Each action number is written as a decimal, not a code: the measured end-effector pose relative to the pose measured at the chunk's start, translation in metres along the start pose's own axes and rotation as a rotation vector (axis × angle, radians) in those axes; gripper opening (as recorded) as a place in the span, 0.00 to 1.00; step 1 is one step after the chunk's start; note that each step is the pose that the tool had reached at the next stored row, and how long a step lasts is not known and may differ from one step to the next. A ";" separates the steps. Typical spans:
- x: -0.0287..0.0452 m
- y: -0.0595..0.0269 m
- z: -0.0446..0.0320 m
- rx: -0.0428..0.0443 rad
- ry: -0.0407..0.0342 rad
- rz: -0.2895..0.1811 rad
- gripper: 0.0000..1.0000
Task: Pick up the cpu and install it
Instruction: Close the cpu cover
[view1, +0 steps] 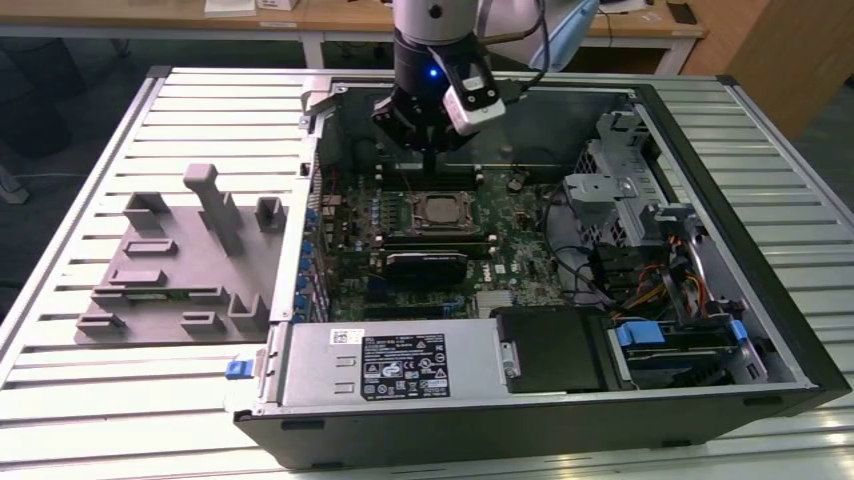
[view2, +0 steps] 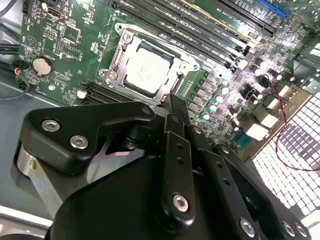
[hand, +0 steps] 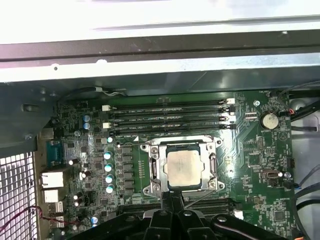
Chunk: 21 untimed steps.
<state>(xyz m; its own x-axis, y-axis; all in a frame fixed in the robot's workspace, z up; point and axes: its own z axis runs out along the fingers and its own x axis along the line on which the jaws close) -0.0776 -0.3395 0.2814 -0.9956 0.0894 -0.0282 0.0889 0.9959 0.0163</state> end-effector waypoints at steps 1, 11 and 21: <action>-0.0003 0.0000 0.0000 0.0000 0.0000 0.000 0.11; -0.0044 0.0004 0.0001 0.0001 0.0001 0.000 0.11; -0.0062 0.0005 0.0001 0.0002 0.0001 0.000 0.11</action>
<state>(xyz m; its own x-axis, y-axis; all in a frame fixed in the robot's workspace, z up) -0.0714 -0.3395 0.2815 -0.9956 0.0895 -0.0281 0.0890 0.9959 0.0161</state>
